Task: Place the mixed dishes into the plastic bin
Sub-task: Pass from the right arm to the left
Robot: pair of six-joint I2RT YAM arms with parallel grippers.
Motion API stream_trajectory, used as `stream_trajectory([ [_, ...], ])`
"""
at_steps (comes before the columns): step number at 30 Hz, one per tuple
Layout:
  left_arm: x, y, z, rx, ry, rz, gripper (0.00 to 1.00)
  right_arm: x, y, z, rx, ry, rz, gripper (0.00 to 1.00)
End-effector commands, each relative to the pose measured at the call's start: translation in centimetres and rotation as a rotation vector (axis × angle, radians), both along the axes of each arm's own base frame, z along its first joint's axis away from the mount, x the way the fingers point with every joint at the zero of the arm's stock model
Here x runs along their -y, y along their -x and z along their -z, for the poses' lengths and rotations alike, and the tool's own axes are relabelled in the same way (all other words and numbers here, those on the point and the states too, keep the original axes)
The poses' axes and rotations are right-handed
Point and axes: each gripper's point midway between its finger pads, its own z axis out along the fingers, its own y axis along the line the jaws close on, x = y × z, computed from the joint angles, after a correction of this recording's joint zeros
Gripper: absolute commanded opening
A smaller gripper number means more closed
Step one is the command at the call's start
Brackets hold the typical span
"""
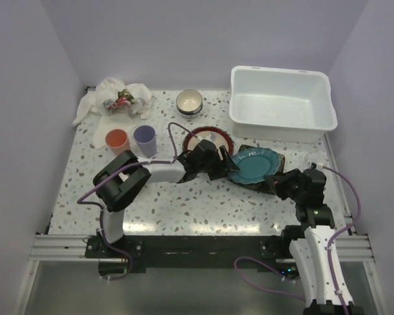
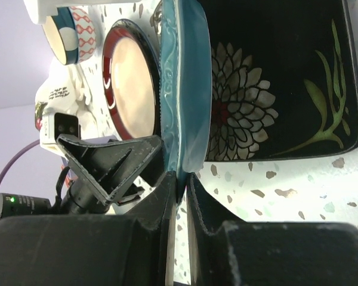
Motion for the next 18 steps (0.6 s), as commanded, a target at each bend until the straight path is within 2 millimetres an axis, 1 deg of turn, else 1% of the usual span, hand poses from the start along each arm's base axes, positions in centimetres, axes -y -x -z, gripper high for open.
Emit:
stream_trajectory([
  [1, 1.4, -0.4, -2.2, 0.028, 0.086, 0.004, 0.66, -1.5, 0.1, -2.3, 0.069, -0.052, -0.063, 0.00],
  [2, 1.3, -0.1, -2.0, 0.016, 0.091, -0.001, 0.65, -1.6, 0.4, -2.0, 0.056, -0.051, -0.070, 0.00],
  [4, 1.4, -0.1, -2.6, 0.024, 0.125, -0.002, 0.61, -1.7, 0.6, -1.8, 0.046, -0.047, -0.079, 0.00],
  [5, 1.3, 0.1, -2.4, 0.013, 0.132, -0.008, 0.58, -1.8, 0.8, -1.7, 0.038, -0.047, -0.084, 0.00],
  [6, 1.4, 0.1, -2.6, 0.018, 0.146, -0.007, 0.56, -1.9, 0.9, -1.5, 0.032, -0.046, -0.089, 0.00],
  [10, 1.5, 0.4, -3.1, 0.019, 0.176, 0.000, 0.50, -2.1, 1.2, -1.4, 0.021, -0.043, -0.106, 0.00],
  [11, 1.4, 0.4, -3.1, 0.016, 0.180, -0.005, 0.48, -2.2, 1.4, -1.3, 0.015, -0.041, -0.113, 0.00],
  [13, 1.4, 0.5, -3.8, 0.031, 0.204, -0.004, 0.43, -2.2, 1.7, -1.1, 0.008, -0.025, -0.125, 0.00],
  [14, 1.0, 0.7, -3.6, 0.029, 0.203, -0.010, 0.39, -2.2, 2.1, -0.8, -0.009, -0.020, -0.134, 0.00],
  [16, 0.9, 0.7, -4.6, 0.050, 0.234, -0.017, 0.34, -2.2, 2.6, -0.2, -0.031, -0.005, -0.142, 0.00],
  [17, 0.5, 0.9, -4.4, 0.045, 0.236, -0.023, 0.29, -2.6, 3.0, 0.1, -0.038, 0.000, -0.168, 0.00],
  [18, 0.6, 0.8, -4.9, 0.056, 0.257, -0.027, 0.26, -2.6, 3.3, 0.2, -0.039, 0.003, -0.173, 0.00],
])
